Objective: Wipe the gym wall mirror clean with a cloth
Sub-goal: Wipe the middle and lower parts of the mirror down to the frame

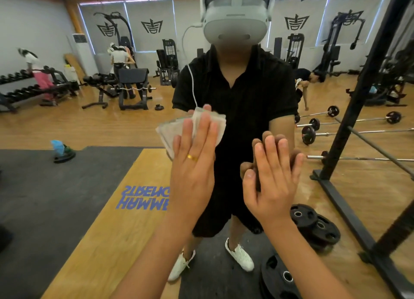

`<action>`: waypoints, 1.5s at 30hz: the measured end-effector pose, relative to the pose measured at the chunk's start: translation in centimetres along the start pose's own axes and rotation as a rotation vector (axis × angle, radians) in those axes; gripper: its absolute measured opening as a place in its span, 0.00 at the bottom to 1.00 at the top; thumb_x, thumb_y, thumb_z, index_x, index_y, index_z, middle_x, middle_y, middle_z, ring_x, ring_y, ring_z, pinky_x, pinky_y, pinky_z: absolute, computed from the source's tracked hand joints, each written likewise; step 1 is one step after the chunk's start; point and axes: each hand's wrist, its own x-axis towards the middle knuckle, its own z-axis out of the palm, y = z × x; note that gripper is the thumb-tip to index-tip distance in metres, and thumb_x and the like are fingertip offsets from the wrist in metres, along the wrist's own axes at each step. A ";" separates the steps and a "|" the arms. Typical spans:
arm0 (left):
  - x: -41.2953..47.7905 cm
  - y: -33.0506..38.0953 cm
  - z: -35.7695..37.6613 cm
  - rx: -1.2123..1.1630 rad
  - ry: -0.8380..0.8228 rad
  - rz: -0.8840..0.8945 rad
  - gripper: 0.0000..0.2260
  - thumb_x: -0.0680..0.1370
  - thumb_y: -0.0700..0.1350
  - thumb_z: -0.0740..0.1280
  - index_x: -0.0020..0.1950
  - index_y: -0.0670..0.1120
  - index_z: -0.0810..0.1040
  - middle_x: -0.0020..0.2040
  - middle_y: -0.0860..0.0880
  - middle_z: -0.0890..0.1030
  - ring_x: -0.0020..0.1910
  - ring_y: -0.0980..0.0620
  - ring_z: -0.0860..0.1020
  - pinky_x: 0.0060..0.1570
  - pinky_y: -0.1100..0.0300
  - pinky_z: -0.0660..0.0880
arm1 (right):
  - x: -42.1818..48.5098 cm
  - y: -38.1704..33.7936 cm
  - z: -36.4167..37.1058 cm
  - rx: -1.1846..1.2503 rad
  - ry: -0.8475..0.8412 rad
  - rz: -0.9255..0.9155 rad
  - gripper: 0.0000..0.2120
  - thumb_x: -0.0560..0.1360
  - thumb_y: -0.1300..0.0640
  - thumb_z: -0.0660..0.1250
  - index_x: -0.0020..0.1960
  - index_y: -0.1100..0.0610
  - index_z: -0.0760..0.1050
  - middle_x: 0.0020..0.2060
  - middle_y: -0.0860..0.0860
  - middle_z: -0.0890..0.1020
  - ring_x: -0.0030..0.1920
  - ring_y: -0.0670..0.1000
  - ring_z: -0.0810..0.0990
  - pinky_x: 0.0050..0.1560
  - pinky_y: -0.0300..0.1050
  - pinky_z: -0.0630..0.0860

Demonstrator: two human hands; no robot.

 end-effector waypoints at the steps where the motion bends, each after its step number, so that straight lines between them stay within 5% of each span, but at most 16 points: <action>1: 1.7 0.4 -0.2 -0.030 0.012 -0.004 0.24 0.86 0.36 0.53 0.83 0.44 0.56 0.84 0.49 0.54 0.83 0.50 0.42 0.81 0.43 0.47 | 0.0 0.1 0.0 0.002 0.000 -0.001 0.25 0.83 0.55 0.58 0.79 0.60 0.63 0.82 0.49 0.57 0.82 0.54 0.55 0.81 0.61 0.46; 4: 3.7 1.7 -0.2 -0.067 0.067 -0.033 0.24 0.84 0.31 0.59 0.80 0.40 0.63 0.81 0.44 0.63 0.83 0.49 0.45 0.81 0.42 0.47 | -0.1 0.0 -0.3 0.015 -0.013 0.006 0.25 0.83 0.56 0.59 0.79 0.60 0.63 0.80 0.53 0.61 0.82 0.54 0.56 0.81 0.61 0.46; 10: -3.2 2.0 2.0 0.038 0.000 -0.049 0.21 0.88 0.40 0.47 0.82 0.44 0.56 0.85 0.54 0.50 0.84 0.47 0.45 0.82 0.45 0.45 | 0.2 -0.2 -0.2 0.021 -0.011 0.005 0.26 0.81 0.57 0.61 0.78 0.59 0.64 0.76 0.56 0.68 0.82 0.53 0.57 0.82 0.59 0.47; 13: -1.9 2.2 2.3 0.034 0.029 -0.022 0.20 0.88 0.39 0.48 0.82 0.44 0.57 0.82 0.51 0.56 0.84 0.48 0.45 0.82 0.44 0.45 | 0.1 -0.2 -0.4 0.017 -0.004 0.011 0.25 0.81 0.57 0.60 0.78 0.59 0.64 0.76 0.56 0.68 0.82 0.54 0.58 0.82 0.60 0.48; 19: 3.0 3.0 1.6 -0.036 0.093 0.047 0.21 0.87 0.36 0.50 0.81 0.43 0.57 0.80 0.47 0.62 0.84 0.48 0.47 0.81 0.44 0.44 | -0.1 0.1 -0.7 -0.008 -0.011 0.005 0.25 0.81 0.57 0.60 0.78 0.59 0.64 0.82 0.48 0.58 0.82 0.53 0.57 0.81 0.60 0.48; 27: -0.4 2.2 2.7 0.016 0.090 0.100 0.28 0.85 0.35 0.56 0.84 0.47 0.54 0.85 0.53 0.49 0.84 0.46 0.48 0.82 0.45 0.45 | 0.1 -0.2 -0.4 -0.026 0.006 0.002 0.26 0.84 0.54 0.57 0.81 0.54 0.60 0.82 0.48 0.58 0.82 0.53 0.57 0.82 0.60 0.48; 40: -1.7 2.4 2.9 -0.035 0.033 0.037 0.21 0.89 0.39 0.50 0.82 0.46 0.57 0.85 0.54 0.50 0.84 0.47 0.47 0.82 0.47 0.43 | 0.0 -0.3 -0.6 -0.038 -0.019 0.032 0.23 0.84 0.53 0.57 0.77 0.59 0.62 0.82 0.47 0.58 0.82 0.53 0.56 0.82 0.59 0.47; 45: -2.0 2.4 3.1 0.014 0.065 0.022 0.26 0.86 0.36 0.55 0.84 0.47 0.55 0.85 0.54 0.50 0.84 0.46 0.47 0.82 0.46 0.44 | 0.4 -0.4 -1.4 0.038 -0.089 0.033 0.25 0.81 0.57 0.60 0.78 0.58 0.62 0.83 0.47 0.57 0.82 0.53 0.56 0.82 0.59 0.46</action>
